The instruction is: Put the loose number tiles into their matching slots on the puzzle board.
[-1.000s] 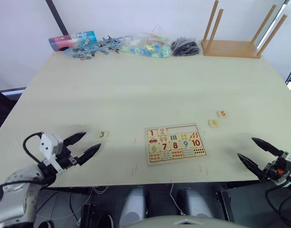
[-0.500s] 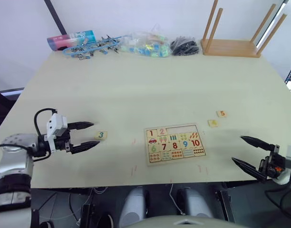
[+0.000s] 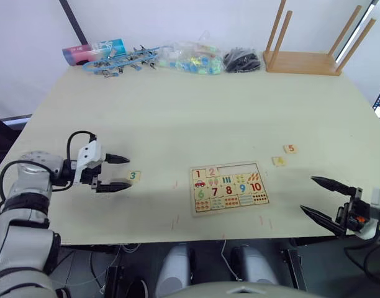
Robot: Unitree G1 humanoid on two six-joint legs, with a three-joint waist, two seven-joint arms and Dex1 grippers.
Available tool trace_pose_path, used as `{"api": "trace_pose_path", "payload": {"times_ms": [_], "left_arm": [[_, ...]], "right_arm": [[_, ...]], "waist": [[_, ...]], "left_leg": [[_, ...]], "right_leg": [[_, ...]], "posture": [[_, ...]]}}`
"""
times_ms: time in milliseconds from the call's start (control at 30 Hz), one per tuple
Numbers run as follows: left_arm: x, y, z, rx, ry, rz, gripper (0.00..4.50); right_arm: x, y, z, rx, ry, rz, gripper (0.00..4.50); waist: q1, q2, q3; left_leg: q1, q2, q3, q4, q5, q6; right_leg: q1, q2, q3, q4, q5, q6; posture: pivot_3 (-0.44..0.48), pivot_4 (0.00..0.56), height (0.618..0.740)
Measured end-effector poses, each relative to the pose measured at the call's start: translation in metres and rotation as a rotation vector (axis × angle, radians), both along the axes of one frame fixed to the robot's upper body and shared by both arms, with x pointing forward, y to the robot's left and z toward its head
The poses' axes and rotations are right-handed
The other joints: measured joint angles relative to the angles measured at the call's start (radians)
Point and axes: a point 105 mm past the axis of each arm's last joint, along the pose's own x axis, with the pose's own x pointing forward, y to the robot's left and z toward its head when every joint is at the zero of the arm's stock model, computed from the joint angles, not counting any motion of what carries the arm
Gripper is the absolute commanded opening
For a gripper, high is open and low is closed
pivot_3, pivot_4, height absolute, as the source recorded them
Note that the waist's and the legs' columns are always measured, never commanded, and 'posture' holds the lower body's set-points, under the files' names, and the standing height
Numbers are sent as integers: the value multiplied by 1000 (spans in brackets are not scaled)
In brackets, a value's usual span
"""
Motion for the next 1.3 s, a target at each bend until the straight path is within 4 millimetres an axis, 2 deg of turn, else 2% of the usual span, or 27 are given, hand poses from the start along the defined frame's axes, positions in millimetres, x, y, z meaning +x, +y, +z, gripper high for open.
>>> {"api": "trace_pose_path", "payload": {"times_ms": [300, 633, 733, 833, 867, 1300], "left_arm": [[4, -9, -1, 45, 3, -71, 4408], [0, -6, -2, 42, 24, -71, 4408], [-2, -4, -3, 40, 31, -71, 3600], [-4, -3, -3, 41, 36, -71, 2249], [-5, -3, -3, 41, 38, -71, 2005], [-10, -1, -4, 34, 50, -78, 2005]], "right_arm": [[0, 2, 3, -7, -14, 11, 4500], [0, 3, 3, -13, -11, 11, 4500], [0, 3, 3, -15, -12, 11, 4500], [0, 3, 3, -17, -14, 12, 4500], [1, 2, 4, -20, -16, 13, 4500], [5, 3, 8, -37, -35, 26, 4500]], "waist": [[1, 0, 0], [-1, 0, 0], [-2, 0, 0], [-2, 0, 0], [-2, 0, 0], [-2, 1, 0]], "left_leg": [[0, 0, -1, 0, 0, 0], [0, 0, -1, 0, 0, 0], [1, 0, -1, 0, 0, 0], [1, 1, -1, 0, 0, 0], [1, 1, -1, 0, 0, 0], [1, 1, -1, 0, 0, 0]], "right_leg": [[0, 0, 0, 0, 0, 0], [0, 0, 0, 0, 0, 0], [0, 0, 0, 0, 0, 0], [0, 0, 1, 0, 0, 0], [0, 0, 1, 0, 0, 0], [0, 0, 1, 1, 0, 0]], "posture": [[0, 150, 737], [0, 150, 737], [0, 150, 737], [0, 150, 737], [0, 150, 737], [0, 150, 737]]}}
